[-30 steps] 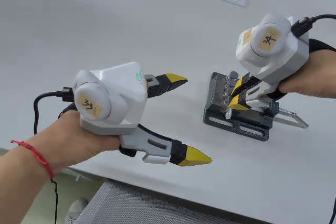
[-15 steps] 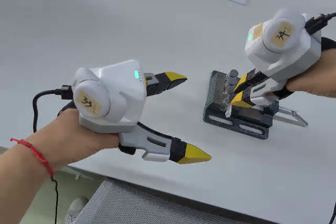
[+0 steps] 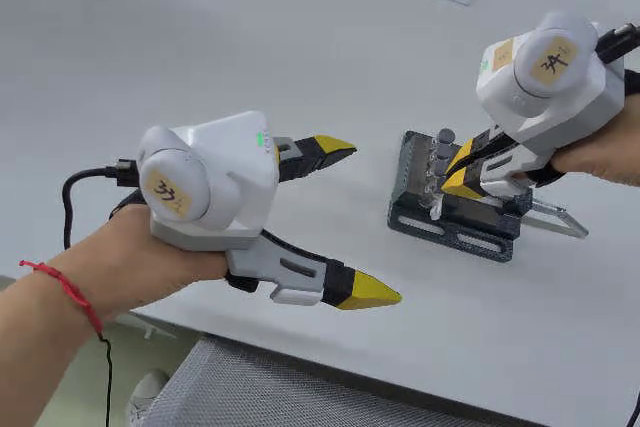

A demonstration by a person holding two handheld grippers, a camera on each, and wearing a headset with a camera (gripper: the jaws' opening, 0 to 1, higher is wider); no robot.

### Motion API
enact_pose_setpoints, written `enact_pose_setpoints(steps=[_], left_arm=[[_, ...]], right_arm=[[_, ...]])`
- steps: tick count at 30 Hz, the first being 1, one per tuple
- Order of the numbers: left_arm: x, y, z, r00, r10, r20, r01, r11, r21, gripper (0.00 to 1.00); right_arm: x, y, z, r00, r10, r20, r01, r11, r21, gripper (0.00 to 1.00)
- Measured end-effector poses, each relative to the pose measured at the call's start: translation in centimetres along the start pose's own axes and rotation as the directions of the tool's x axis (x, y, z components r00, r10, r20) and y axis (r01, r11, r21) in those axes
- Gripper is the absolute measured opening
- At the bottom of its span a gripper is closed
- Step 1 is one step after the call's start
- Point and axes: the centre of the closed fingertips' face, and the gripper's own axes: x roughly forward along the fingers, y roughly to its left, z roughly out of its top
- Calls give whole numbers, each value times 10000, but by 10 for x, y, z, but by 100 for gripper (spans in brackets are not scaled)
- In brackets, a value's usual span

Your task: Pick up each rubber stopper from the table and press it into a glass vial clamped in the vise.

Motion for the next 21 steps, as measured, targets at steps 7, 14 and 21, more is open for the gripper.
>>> enact_pose_setpoints(steps=[7, 14, 21], left_arm=[[-1, 1, 1, 10000, 29, 16, -29, 10000, -40, 89], [0, 2, 0, 10000, 37, 23, -37, 10000, -56, 88], [1, 2, 0, 10000, -9, 49, 10, 10000, -79, 87]], right_arm=[[4, 0, -1, 10000, 51, -50, -51, 10000, 10, 4], [4, -2, -2, 9999, 76, -73, -76, 10000, -21, 4], [5, -1, -1, 9999, 127, -93, -129, 9998, -148, 4]])
